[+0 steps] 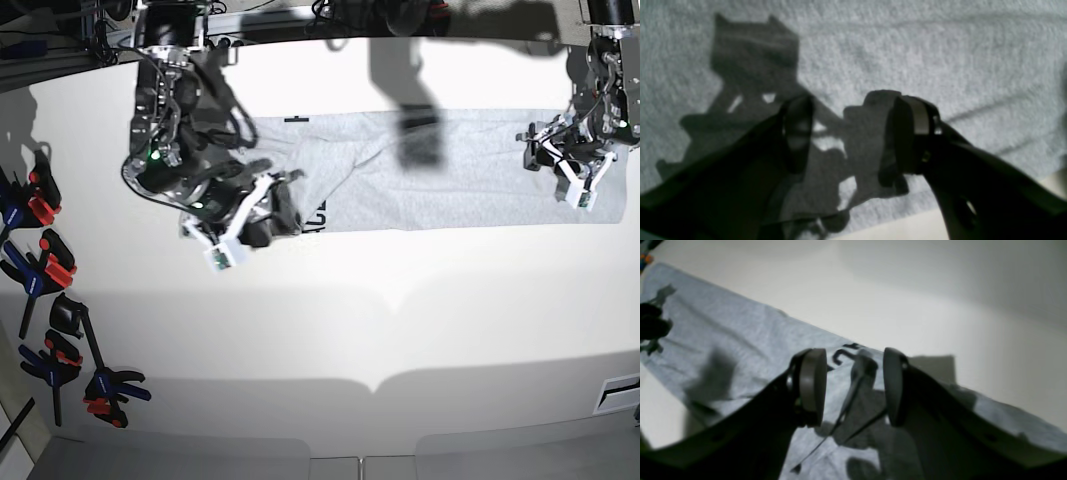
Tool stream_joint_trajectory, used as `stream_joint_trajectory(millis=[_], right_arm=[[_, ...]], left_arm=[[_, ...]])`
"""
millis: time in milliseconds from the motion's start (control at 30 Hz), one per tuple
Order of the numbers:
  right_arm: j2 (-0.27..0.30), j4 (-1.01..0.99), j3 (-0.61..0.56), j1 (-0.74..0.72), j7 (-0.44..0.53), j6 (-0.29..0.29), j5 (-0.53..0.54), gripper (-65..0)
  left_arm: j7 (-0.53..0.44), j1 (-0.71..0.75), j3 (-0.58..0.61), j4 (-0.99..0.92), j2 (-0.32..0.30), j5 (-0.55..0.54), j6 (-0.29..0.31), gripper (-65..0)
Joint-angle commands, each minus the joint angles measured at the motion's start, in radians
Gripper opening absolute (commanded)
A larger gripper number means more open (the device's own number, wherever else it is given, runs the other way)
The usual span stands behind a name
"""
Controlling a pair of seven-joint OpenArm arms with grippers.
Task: Fold the T-shirt properly
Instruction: 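Move the left gripper to the shirt's hem end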
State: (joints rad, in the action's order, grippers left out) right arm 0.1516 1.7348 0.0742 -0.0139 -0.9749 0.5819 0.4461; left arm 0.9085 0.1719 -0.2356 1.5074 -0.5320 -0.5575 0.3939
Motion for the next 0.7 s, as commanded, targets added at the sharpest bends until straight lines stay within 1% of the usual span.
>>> stream_joint_trajectory(millis=[0, 33, 133, 167, 200, 267, 300, 367, 433, 500, 600, 667], right_arm=[[-0.010, 0.019, 0.004, 0.000, 0.000, 0.027, 0.002, -38.9], [-0.024, 0.019, 0.004, 0.017, -0.006, 0.044, -0.001, -38.9], [-0.041, 0.007, 0.002, 0.092, -0.008, 0.050, -0.004, -38.9], [-0.040, -0.002, 0.002, 0.115, -0.003, 0.050, -0.029, -38.9], [-0.037, -0.016, 0.002, 0.134, 0.020, 0.049, -0.073, -38.9], [-0.017, -0.068, 0.002, 0.160, 0.096, 0.033, -0.161, -38.9], [-0.003, -0.103, 0.003, 0.164, 0.126, 0.017, -0.186, -38.9], [0.029, -0.179, 0.003, 0.161, 0.144, -0.019, -0.196, -38.9], [0.058, -0.232, 0.003, 0.158, 0.141, -0.043, -0.198, -38.9], [0.078, -0.254, 0.003, 0.159, 0.134, -0.044, -0.201, -38.9], [0.088, -0.250, 0.007, 0.158, 0.126, -0.049, -0.204, -38.9], [0.096, -0.242, 0.008, 0.158, 0.126, -0.080, -0.209, -38.9]], left_arm=[[-0.016, -0.009, -0.005, 0.032, -0.018, -0.013, 0.006, -29.5], [-0.016, -0.009, -0.006, 0.045, -0.018, -0.013, 0.006, -29.5], [-0.020, -0.010, -0.007, 0.092, -0.026, -0.013, 0.003, -29.5], [-0.024, -0.009, -0.007, 0.111, -0.033, -0.013, -0.018, -29.5], [-0.036, -0.009, -0.007, 0.130, -0.038, -0.010, -0.055, -29.5], [-0.073, -0.009, -0.019, 0.167, -0.039, 0.018, -0.129, -29.5], [-0.090, -0.009, -0.025, 0.182, -0.039, 0.038, -0.158, -29.5], [-0.126, -0.009, -0.027, 0.200, -0.039, 0.093, -0.200, -29.5], [-0.159, -0.009, -0.027, 0.204, -0.039, 0.142, -0.209, -29.5], [-0.163, -0.009, -0.027, 0.204, -0.039, 0.176, -0.208, -29.5], [-0.162, -0.009, -0.027, 0.204, -0.039, 0.203, -0.208, -29.5], [-0.162, -0.009, -0.027, 0.204, -0.039, 0.217, -0.208, -29.5]])
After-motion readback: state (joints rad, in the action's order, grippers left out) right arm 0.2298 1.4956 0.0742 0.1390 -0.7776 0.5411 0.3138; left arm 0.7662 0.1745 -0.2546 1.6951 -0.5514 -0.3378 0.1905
